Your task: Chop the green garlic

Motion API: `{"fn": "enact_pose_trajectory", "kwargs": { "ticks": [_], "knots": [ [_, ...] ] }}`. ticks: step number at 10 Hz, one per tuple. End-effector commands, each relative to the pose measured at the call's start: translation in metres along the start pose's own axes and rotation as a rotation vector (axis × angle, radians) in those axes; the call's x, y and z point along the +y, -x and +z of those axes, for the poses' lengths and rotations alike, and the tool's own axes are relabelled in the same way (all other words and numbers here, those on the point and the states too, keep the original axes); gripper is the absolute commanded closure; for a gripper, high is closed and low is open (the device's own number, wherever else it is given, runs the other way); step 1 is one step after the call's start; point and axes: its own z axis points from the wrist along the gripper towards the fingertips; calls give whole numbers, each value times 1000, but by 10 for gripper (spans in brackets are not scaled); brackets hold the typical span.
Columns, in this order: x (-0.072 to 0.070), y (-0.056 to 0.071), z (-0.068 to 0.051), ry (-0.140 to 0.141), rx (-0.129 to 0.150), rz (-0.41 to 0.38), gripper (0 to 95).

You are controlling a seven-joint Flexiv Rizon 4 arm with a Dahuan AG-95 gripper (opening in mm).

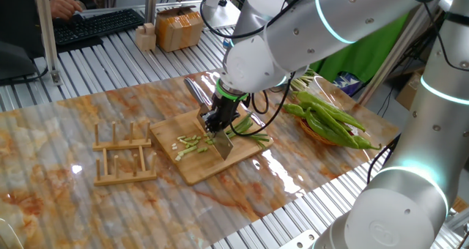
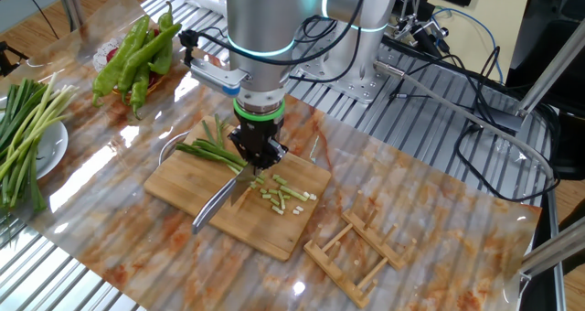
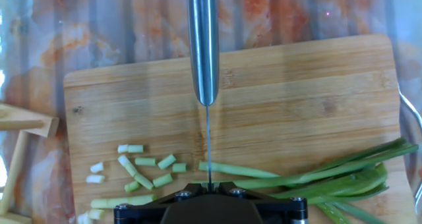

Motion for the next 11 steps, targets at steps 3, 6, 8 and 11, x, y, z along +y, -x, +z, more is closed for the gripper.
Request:
{"fn": "enact_pose_trajectory", "kwargs": {
  "ticks": [3, 6, 8, 11],
  "knots": [
    [1, -1, 16, 5, -6, 8, 950],
    [3, 0, -12, -12, 29, 9, 950],
    [4, 1, -17, -20, 32, 8, 950],
    [4, 1, -17, -20, 26, 12, 950]
  ]
}}
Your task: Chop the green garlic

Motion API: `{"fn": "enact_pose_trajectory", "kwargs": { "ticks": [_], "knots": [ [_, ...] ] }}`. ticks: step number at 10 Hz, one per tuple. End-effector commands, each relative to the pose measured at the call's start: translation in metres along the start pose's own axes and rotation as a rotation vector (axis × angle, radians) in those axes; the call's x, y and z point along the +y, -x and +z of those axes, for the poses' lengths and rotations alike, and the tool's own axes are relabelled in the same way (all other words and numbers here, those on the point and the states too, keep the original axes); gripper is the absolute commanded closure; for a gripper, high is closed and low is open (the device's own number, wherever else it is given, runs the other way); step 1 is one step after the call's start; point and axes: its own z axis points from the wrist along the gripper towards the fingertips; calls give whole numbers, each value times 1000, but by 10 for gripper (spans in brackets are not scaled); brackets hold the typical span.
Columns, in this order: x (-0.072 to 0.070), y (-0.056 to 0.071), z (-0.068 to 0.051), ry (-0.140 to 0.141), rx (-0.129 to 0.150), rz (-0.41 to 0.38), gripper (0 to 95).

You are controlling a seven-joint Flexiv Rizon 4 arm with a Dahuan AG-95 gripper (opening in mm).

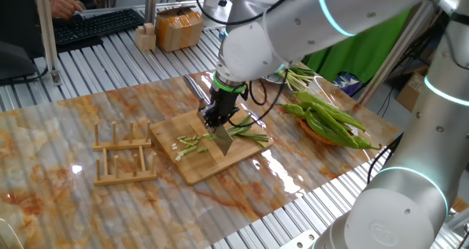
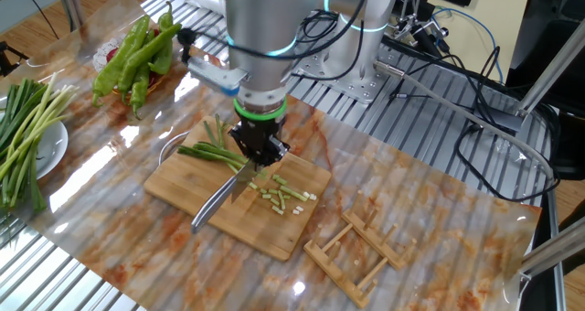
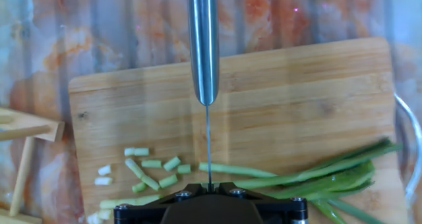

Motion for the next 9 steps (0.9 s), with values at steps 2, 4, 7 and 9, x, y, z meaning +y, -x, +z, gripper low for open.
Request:
{"fn": "enact_pose_trajectory", "kwargs": {
  "ticks": [2, 4, 7, 9],
  "knots": [
    [1, 4, 2, 6, 0, 3, 950],
    [1, 4, 12, 8, -12, 4, 950],
    [1, 2, 34, 15, -37, 9, 950],
    [1, 4, 26, 18, -29, 13, 950]
  ]
}}
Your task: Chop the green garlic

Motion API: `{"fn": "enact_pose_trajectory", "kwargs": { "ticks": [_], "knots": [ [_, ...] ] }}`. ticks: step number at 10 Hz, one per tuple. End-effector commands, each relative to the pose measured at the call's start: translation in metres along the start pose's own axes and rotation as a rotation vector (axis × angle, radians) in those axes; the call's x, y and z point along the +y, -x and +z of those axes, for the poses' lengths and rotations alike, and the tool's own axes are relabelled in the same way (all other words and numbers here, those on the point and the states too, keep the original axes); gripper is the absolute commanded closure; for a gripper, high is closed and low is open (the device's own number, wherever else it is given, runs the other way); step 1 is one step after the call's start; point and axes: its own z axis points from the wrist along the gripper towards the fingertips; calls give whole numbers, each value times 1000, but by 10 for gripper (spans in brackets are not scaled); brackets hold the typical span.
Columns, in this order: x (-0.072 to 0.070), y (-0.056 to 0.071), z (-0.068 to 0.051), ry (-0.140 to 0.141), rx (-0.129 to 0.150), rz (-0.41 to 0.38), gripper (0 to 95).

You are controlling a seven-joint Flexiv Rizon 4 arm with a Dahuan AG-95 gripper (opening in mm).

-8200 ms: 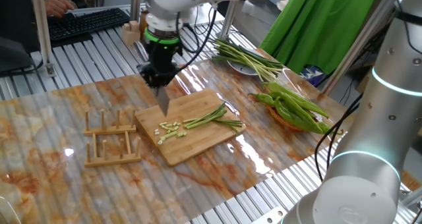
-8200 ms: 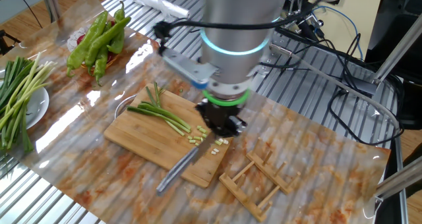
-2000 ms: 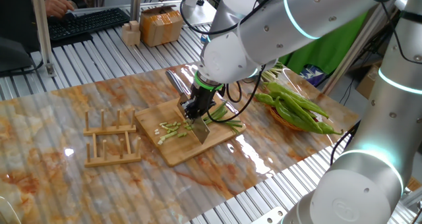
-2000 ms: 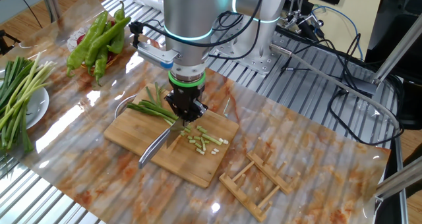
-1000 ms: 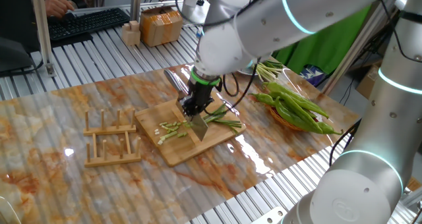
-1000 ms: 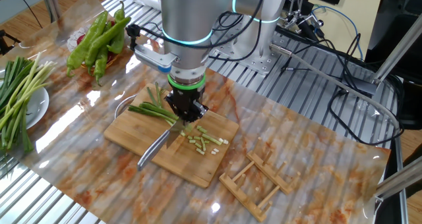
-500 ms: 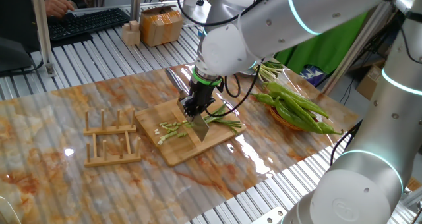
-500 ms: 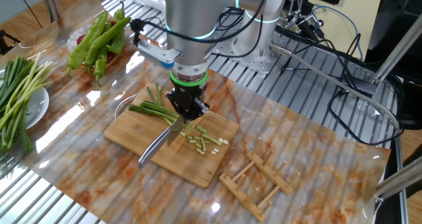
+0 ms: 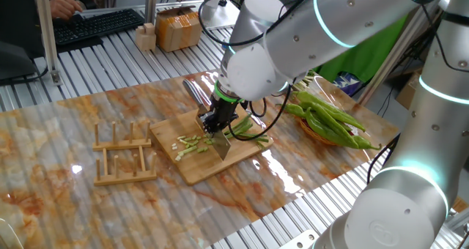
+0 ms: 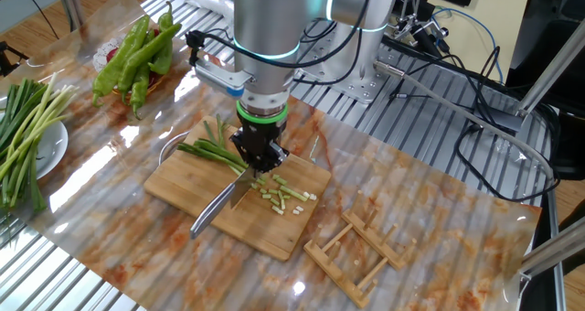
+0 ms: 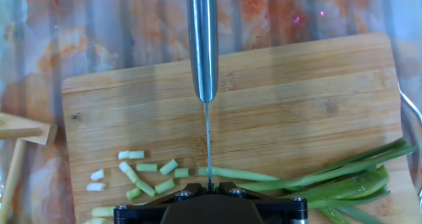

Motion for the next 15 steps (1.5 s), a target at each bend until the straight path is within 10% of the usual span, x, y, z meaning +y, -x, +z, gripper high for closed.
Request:
{"fn": "enact_pose_trajectory", "kwargs": {
  "ticks": [1, 15],
  "knots": [
    [1, -1, 5, 3, 15, -1, 950],
    [4, 2, 21, 27, -13, 34, 950]
  ]
}}
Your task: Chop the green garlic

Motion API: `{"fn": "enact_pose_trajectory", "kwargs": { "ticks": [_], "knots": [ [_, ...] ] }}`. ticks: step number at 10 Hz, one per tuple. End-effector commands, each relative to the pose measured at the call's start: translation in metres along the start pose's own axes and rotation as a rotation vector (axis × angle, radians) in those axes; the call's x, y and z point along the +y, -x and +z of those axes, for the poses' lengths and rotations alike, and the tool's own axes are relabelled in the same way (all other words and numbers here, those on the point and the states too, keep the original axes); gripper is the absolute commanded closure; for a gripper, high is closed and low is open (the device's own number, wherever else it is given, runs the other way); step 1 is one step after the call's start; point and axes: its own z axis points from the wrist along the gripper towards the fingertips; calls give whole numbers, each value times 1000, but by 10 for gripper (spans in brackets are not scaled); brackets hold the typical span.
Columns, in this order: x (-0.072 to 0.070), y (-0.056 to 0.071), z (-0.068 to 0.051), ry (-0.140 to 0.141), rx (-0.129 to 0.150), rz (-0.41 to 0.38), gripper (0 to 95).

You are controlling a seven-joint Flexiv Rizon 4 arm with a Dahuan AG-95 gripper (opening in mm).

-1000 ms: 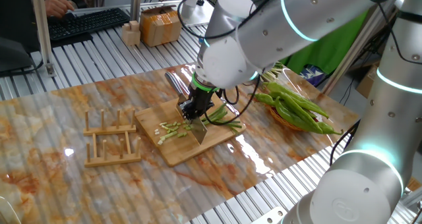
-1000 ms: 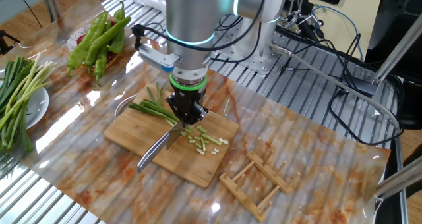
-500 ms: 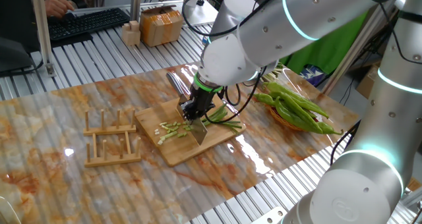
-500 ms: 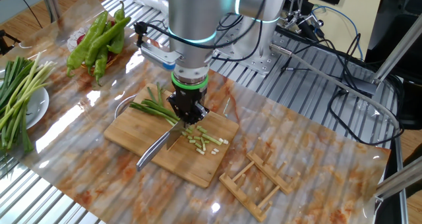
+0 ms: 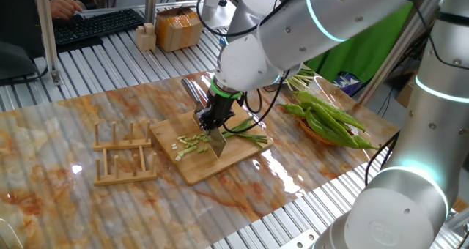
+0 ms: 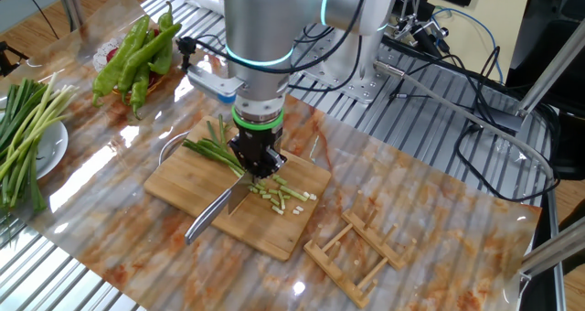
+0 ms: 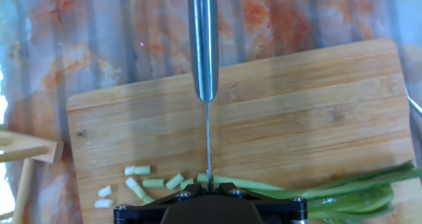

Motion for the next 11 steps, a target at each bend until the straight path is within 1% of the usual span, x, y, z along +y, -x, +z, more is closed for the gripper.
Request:
{"fn": "enact_pose_trajectory", "kwargs": {
  "ticks": [1, 2, 3, 4, 5, 6, 7, 8, 9, 10, 11],
  "knots": [
    [2, -10, 18, 16, -7, 15, 950],
    [3, -12, 18, 0, 2, 11, 950],
    [2, -16, 22, 0, -3, 10, 950],
    [2, -17, 22, 8, 5, 10, 950],
    [4, -15, 14, 7, 9, 14, 950],
    [7, -13, 6, -1, 20, 13, 950],
    [8, -12, 0, -13, 26, 9, 950],
    [8, -11, -2, -37, 31, 1, 950],
    [9, -11, -8, -43, 44, 0, 950],
    [9, -11, -15, -41, 47, 2, 950],
    [9, -11, -19, -43, 49, 7, 950]
  ]
}}
